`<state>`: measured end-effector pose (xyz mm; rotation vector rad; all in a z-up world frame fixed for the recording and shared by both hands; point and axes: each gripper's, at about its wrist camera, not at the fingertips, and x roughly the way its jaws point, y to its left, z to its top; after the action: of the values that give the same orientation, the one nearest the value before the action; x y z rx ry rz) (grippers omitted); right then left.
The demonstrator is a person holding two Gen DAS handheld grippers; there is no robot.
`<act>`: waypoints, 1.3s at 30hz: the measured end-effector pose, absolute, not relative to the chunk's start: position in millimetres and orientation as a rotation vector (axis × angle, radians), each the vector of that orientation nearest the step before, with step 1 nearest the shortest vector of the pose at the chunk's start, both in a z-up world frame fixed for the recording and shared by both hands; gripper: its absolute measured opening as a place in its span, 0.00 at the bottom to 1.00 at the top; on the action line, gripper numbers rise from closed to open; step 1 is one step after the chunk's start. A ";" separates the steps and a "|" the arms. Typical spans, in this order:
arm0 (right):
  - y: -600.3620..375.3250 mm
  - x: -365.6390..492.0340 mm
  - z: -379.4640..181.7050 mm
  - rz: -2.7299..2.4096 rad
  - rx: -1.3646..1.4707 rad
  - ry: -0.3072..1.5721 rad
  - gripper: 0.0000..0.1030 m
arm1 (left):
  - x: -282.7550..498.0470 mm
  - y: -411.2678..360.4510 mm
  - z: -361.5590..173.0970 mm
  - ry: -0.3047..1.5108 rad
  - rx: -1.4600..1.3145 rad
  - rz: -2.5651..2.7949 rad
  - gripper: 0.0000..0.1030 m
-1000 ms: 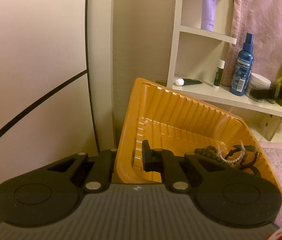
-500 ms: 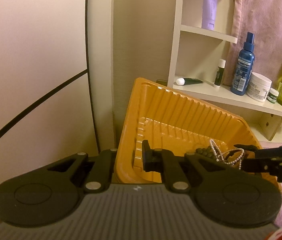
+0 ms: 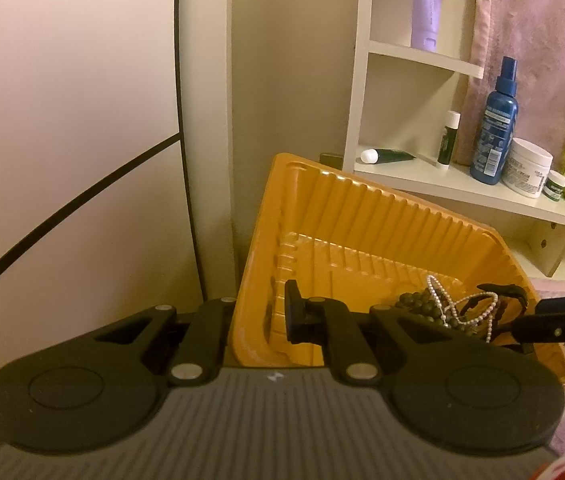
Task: Organize jewelry
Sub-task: 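Carry the pearl necklace into the orange tray and release it, then open the left tool and set the orange tray down on the mat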
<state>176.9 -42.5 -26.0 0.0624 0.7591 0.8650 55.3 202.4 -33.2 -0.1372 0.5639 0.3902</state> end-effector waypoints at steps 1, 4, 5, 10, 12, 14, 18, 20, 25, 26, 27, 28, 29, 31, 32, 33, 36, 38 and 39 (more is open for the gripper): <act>-44.4 176.9 -25.9 0.861 0.065 0.759 0.54 | 55.9 203.2 -33.9 0.565 -0.139 0.394 0.10; -50.7 176.0 -25.6 0.848 0.079 0.758 0.56 | 57.7 205.8 -36.4 0.568 -0.147 0.401 0.10; -52.9 176.0 -25.4 0.844 0.084 0.758 0.56 | 58.5 206.8 -37.3 0.569 -0.152 0.402 0.10; -63.5 176.6 -25.1 0.832 0.102 0.754 0.57 | 61.2 211.5 -41.9 0.574 -0.163 0.407 0.10; -67.1 177.2 -25.5 0.837 0.109 0.751 0.58 | 63.4 214.6 -44.2 0.576 -0.175 0.409 0.10; -71.1 177.5 -25.8 0.832 0.109 0.747 0.58 | 65.6 218.7 -47.5 0.581 -0.193 0.409 0.10; -77.0 177.2 -26.1 0.829 0.123 0.748 0.58 | 71.7 226.7 -53.6 0.588 -0.216 0.409 0.11; -78.2 176.8 -26.4 0.824 0.123 0.749 0.58 | 75.0 230.8 -56.4 0.590 -0.234 0.408 0.12; -81.8 176.7 -27.4 0.807 0.129 0.755 0.59 | 80.0 237.4 -62.5 0.604 -0.259 0.409 0.15; -82.3 176.9 -27.7 0.804 0.129 0.756 0.59 | 81.0 238.3 -64.4 0.610 -0.259 0.410 0.16; -82.6 176.7 -28.1 0.799 0.129 0.758 0.59 | 81.8 239.1 -65.9 0.615 -0.262 0.410 0.16; -82.8 176.8 -28.5 0.794 0.129 0.760 0.59 | 82.7 240.3 -67.5 0.619 -0.267 0.408 0.16; -83.4 177.0 -28.8 0.791 0.130 0.761 0.59 | 83.6 241.9 -69.4 0.626 -0.274 0.406 0.17; -84.5 177.5 -29.5 0.784 0.129 0.765 0.59 | 86.3 243.8 -71.6 0.646 -0.283 0.414 0.26; -85.0 177.6 -29.8 0.776 0.127 0.766 0.60 | 86.4 244.9 -72.5 0.650 -0.290 0.423 0.34; -85.0 177.6 -30.2 0.767 0.124 0.767 0.60 | 84.9 244.8 -72.0 0.644 -0.291 0.429 0.37; -85.0 177.5 -32.1 0.749 0.119 0.772 0.63 | 83.1 244.2 -67.1 0.621 -0.269 0.433 0.55; -85.2 176.5 -33.1 0.740 0.120 0.775 0.65 | 81.7 244.1 -62.9 0.617 -0.256 0.448 0.65; -85.3 175.7 -33.4 0.736 0.120 0.774 0.65 | 80.1 243.2 -60.5 0.612 -0.249 0.452 0.65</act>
<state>175.7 -85.3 -33.4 0.1204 0.7740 0.7357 80.1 243.2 -60.5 -0.2494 0.6116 0.4516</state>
